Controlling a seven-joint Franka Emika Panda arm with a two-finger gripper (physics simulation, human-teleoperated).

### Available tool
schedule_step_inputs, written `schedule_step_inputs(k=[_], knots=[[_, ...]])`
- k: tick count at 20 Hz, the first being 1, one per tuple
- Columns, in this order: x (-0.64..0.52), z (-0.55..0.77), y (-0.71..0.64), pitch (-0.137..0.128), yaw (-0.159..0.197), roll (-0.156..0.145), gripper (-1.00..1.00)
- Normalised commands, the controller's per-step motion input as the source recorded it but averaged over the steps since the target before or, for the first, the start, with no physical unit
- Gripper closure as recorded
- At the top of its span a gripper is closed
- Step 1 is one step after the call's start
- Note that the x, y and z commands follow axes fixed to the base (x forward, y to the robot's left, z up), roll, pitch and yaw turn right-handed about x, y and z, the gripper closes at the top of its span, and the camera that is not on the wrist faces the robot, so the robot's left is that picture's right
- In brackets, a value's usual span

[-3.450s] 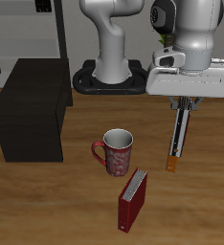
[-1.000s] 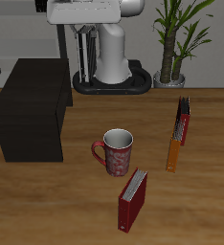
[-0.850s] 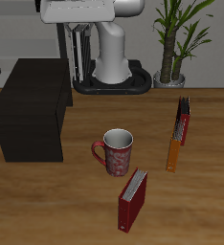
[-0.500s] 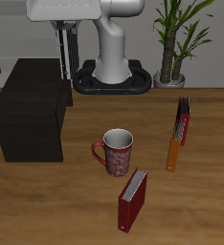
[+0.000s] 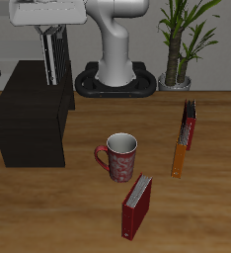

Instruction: Place the striped book upright on top of the shelf

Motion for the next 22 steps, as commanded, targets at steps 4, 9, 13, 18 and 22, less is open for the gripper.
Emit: schedule_step_inputs(k=[4,9,13,18,22], knots=[[-0.09,0.02,-0.24,-0.010,-0.031,-0.024,1.00],[-0.11,-0.04,-0.33,-0.019,-0.026,-0.037,1.00],[-0.01,-0.11,-0.15,-0.006,-0.038,-0.031,1.00],[0.00,-0.16,-0.18,0.003,-0.039,-0.021,1.00],[0.05,-0.22,-0.06,0.019,-0.021,0.015,1.00]])
